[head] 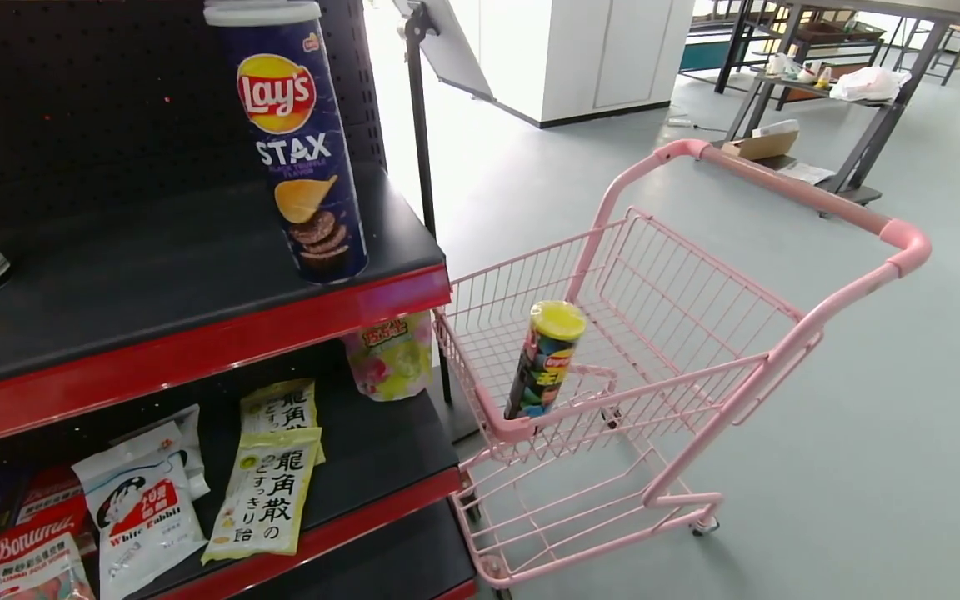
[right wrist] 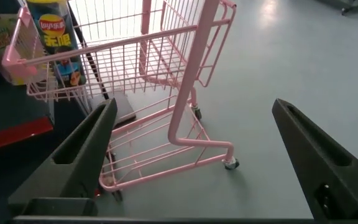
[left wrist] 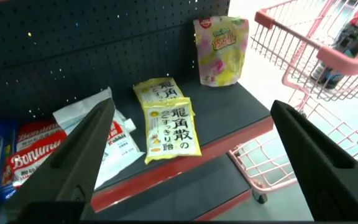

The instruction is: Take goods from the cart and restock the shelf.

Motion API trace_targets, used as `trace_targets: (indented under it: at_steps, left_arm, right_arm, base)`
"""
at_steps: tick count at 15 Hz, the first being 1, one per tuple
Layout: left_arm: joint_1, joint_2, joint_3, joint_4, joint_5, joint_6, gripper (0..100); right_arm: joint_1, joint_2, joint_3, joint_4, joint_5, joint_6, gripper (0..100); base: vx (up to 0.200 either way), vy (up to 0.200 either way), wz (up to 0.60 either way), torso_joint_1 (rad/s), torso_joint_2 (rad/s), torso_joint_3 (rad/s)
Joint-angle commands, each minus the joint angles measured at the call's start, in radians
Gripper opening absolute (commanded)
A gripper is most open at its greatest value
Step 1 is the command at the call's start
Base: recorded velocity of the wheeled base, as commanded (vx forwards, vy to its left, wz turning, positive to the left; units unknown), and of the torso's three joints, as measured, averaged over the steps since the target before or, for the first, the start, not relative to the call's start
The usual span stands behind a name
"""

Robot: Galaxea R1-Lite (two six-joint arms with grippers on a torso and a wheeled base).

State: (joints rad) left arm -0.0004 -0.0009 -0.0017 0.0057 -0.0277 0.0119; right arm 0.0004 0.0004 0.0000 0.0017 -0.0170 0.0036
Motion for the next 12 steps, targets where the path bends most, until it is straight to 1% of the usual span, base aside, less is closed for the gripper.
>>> trace_targets:
  at_steps: [1, 5, 6, 8, 10, 11, 12]
  left_arm:
    - [0.0, 0.001, 0.0, 0.0, 0.0, 0.0, 100]
    - [0.0, 0.001, 0.0, 0.0, 0.0, 0.0, 100]
    - [0.0, 0.001, 0.0, 0.0, 0.0, 0.0, 100]
    - [0.0, 0.001, 0.0, 0.0, 0.0, 0.0, 100]
    - [0.0, 0.001, 0.0, 0.0, 0.0, 0.0, 100]
    - [0.0, 0.001, 0.0, 0.0, 0.0, 0.0, 100]
    - [0.0, 0.001, 0.0, 0.0, 0.0, 0.0, 100]
  right_arm:
    - [0.001, 0.001, 0.0, 0.0, 0.0, -0.002, 100]
    - [0.001, 0.001, 0.0, 0.0, 0.002, -0.007, 100]
    - [0.001, 0.001, 0.0, 0.0, 0.003, -0.005, 100]
    - [0.001, 0.001, 0.0, 0.0, 0.008, -0.013, 100]
    - [0.003, 0.001, 0.0, 0.001, 0.009, -0.014, 100]
    - [0.021, 0.115, -0.146, 0.006, 0.046, 0.016, 100]
    - [0.035, 0.243, -0.239, 0.008, 0.055, 0.058, 100]
  base:
    - [0.0, 0.0, 0.0, -0.129, 0.52, 0.378]
    - [0.0, 0.0, 0.0, -0.107, 0.5, 0.381]
    - [0.0, 0.0, 0.0, -0.066, 0.34, 0.266]
    - [0.0, 0.0, 0.0, -0.024, 0.15, 0.127]
    - [0.0, 0.0, 0.0, -0.009, 0.03, 0.028]
    - [0.0, 0.0, 0.0, 0.0, 0.0, 0.0]
    - [0.0, 0.0, 0.0, 0.0, 0.0, 0.0]
